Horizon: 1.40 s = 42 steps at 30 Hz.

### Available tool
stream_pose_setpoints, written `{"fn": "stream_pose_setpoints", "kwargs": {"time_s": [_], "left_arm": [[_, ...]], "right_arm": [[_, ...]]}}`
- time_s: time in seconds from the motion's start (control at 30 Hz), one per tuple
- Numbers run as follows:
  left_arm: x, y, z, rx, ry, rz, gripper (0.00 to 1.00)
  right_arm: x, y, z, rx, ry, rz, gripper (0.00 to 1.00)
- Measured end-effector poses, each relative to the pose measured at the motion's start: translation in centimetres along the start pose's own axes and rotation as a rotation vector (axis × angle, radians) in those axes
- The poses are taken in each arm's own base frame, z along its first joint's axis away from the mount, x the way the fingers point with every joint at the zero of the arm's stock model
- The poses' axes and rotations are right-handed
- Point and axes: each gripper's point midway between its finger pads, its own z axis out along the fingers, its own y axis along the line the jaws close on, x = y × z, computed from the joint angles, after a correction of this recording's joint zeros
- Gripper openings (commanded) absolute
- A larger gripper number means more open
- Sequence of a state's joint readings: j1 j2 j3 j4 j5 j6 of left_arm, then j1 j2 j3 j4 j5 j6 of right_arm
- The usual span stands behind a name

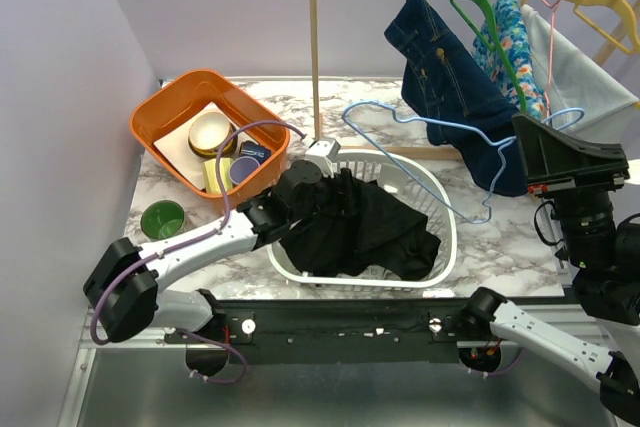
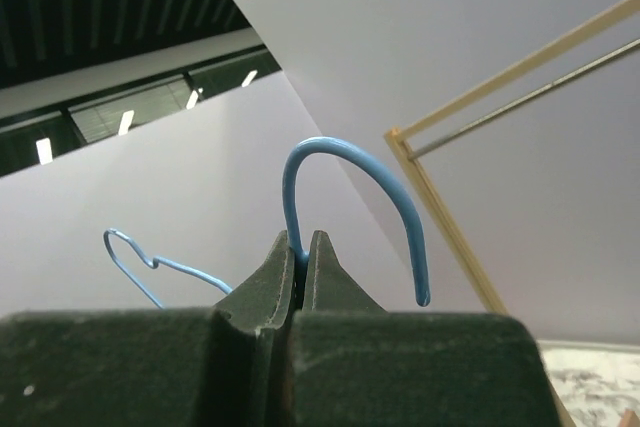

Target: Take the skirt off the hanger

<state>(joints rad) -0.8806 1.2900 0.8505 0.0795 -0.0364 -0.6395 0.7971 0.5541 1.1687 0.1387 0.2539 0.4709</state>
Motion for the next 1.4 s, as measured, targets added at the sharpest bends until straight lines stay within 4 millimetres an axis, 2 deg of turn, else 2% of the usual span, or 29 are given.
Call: {"fn": "stream_pose_setpoints", "kwargs": {"time_s": [0.1,0.2,0.27,0.37,0.4,0.43,0.53,0.6,0.7,0.8,0.9,0.97,1.0,1.07,1.1,1.2,1.3,1.4], "left_arm": [[0.4,-0.3,-0.5,0.001,0.025,-0.008,0.92],[-1.5,-1.6,-2.1,0.021,-0.003,-0.001,0.97],[-3.9,-2.8,-3.8,0.036,-0.048,0.02,0.99],[-9.4,-5.3,-7.6,0.063,-0.165,0.065,0.99],[-10.5,-5.8,-8.4,0.068,-0.189,0.075,0.99],[-12.6,-6.7,-10.1,0.076,-0.235,0.094,0.99],[-16.0,-7.6,-13.7,0.06,-0.312,0.125,0.99],[-16.8,-7.0,-15.6,0.021,-0.338,0.148,0.99],[-16.7,-5.7,-17.5,-0.035,-0.341,0.186,0.97],[-16.7,-5.1,-19.7,-0.054,-0.34,0.249,0.95],[-17.4,-6.1,-22.4,-0.003,-0.357,0.324,0.87],[-17.7,-7.9,-24.2,0.083,-0.356,0.39,0.84],[-17.9,-8.7,-25.0,0.125,-0.355,0.421,0.8],[-17.6,-10.1,-25.8,0.201,-0.34,0.467,0.75],[-17.0,-10.8,-25.9,0.248,-0.314,0.491,0.72],[-14.3,-12.2,-24.7,0.363,-0.192,0.537,0.72],[-11.6,-12.6,-23.0,0.433,-0.059,0.548,0.72],[-9.3,-12.2,-21.3,0.454,0.069,0.537,0.66]], "right_arm": [[0.8,-0.4,-0.1,0.015,0.03,-0.005,0.01],[1.1,-0.6,-0.2,0.019,0.04,-0.007,0.01],[1.6,-0.7,-0.2,0.02,0.057,-0.012,0.01],[2.9,-0.8,-0.1,0.017,0.112,-0.028,0.01],[3.7,-1.0,-0.1,0.019,0.144,-0.038,0.01],[4.4,-1.1,-0.2,0.02,0.172,-0.046,0.01],[6.7,-1.8,-0.5,0.025,0.254,-0.079,0.01],[7.7,-2.2,-0.8,0.019,0.29,-0.101,0.01],[9.2,-2.5,-1.1,0.002,0.348,-0.149,0.01],[11.9,-3.2,-1.8,-0.023,0.457,-0.221,0.01],[15.4,-4.3,-2.7,-0.04,0.598,-0.272,0.01],[17.5,-5.0,-3.2,-0.047,0.675,-0.289,0.01],[18.5,-5.2,-3.5,-0.056,0.714,-0.291,0.01],[20.4,-5.5,-3.8,-0.073,0.783,-0.289,0.01],[21.3,-5.6,-4.0,-0.082,0.82,-0.287,0.01],[22.6,-5.3,-3.7,-0.111,0.867,-0.277,0.01],[22.5,-4.7,-3.0,-0.137,0.867,-0.274,0.01],[21.8,-3.8,-2.4,-0.16,0.844,-0.268,0.01]]}}
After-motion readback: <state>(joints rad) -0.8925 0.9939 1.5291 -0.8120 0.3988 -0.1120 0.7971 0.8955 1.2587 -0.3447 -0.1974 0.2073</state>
